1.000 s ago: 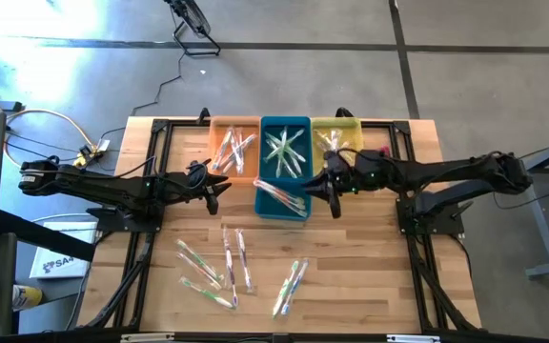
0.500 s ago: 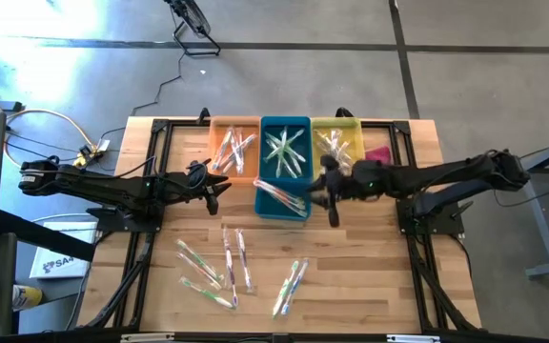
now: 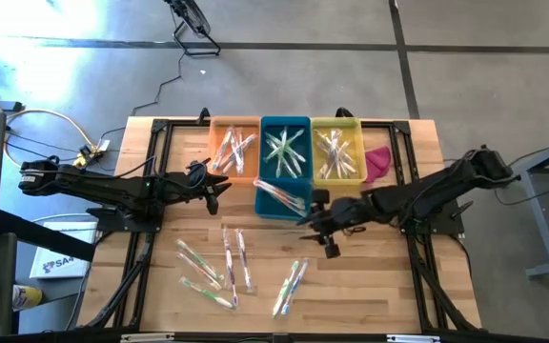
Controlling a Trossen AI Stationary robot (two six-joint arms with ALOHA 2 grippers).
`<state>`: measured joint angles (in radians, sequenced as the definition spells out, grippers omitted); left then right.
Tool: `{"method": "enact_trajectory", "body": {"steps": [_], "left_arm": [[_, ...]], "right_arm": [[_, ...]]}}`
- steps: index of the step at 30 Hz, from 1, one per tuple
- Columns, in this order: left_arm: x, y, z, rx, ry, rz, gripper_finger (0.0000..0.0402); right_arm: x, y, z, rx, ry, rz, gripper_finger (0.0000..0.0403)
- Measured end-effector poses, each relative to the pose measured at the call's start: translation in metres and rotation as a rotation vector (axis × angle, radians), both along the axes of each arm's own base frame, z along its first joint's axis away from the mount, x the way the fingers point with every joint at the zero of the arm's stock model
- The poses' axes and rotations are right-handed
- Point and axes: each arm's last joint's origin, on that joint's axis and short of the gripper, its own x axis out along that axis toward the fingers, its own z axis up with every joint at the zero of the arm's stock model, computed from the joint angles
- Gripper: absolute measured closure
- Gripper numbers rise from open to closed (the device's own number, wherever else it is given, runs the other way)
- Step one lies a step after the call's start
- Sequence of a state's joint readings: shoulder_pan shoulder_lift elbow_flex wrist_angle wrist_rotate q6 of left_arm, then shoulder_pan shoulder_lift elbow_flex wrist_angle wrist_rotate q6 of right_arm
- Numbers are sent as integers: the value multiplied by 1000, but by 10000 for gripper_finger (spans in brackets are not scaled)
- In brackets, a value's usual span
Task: Pick & Place Toothbrushes
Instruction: Put the blue toothbrush into the orange bin
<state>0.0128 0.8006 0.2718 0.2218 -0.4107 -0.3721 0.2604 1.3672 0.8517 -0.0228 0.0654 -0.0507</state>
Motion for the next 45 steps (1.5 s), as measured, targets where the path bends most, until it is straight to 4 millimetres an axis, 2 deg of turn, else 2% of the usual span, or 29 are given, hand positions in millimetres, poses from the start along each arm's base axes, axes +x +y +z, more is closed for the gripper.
{"method": "enact_trajectory", "body": {"steps": [11,21,26,34,45], "left_arm": [[0,0,-1,0,8,0,289],[0,0,-1,-1,15,0,289],[-1,0,-2,-1,24,0,289],[-1,0,-4,-24,37,8,289],[-2,0,-5,-26,41,9,289]], "right_arm": [[19,41,-19,-78,228,96,234],[34,77,-59,-53,426,191,234],[37,81,-76,-41,476,160,234],[42,81,-92,-50,500,151,234],[44,71,-98,-49,527,119,234]]}}
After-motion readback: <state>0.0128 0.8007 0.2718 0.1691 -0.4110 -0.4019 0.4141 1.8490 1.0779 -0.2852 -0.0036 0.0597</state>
